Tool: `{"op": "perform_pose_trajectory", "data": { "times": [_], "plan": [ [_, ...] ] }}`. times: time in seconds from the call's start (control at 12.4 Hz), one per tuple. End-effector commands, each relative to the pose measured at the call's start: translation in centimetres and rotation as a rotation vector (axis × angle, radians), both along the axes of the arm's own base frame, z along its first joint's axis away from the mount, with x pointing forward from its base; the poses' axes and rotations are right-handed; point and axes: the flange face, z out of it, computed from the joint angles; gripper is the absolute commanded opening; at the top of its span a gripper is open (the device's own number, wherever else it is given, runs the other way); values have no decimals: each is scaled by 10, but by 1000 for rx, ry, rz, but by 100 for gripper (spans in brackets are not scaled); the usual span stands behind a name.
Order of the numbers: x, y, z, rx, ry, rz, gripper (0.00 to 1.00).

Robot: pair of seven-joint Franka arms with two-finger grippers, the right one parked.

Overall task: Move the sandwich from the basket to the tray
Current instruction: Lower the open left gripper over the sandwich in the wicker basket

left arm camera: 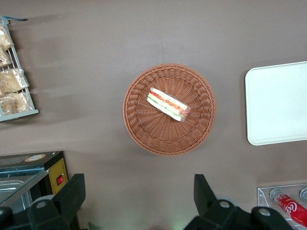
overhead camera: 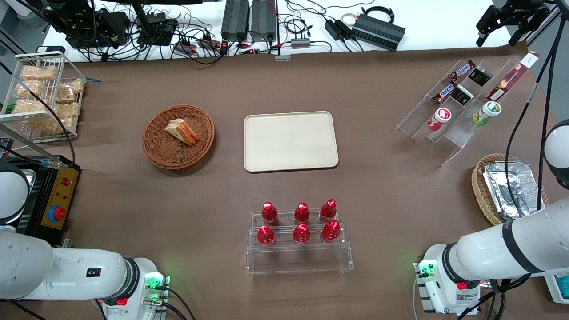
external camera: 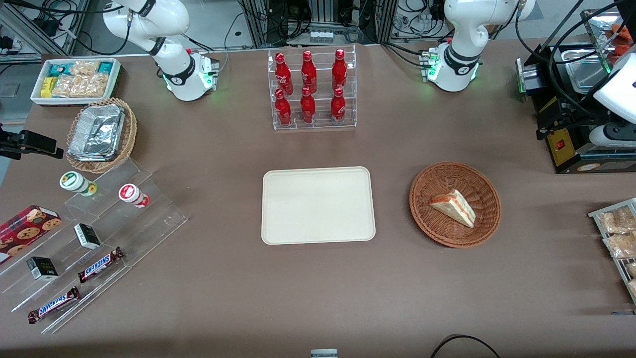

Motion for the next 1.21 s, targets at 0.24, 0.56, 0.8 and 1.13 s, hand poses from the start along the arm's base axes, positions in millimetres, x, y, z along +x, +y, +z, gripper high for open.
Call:
{"op": "perform_pose_trajectory", "data": {
  "times": [0.24, 0.56, 0.8, 1.13],
  "plan": [
    [15, 1, -56, -6, 24, 44, 100],
    [18, -38, -166, -18, -47, 335, 100],
    [3, -53, -233, -32, -69, 546, 100],
    [-7, -83, -312, -88, -101, 826, 100]
  ]
}}
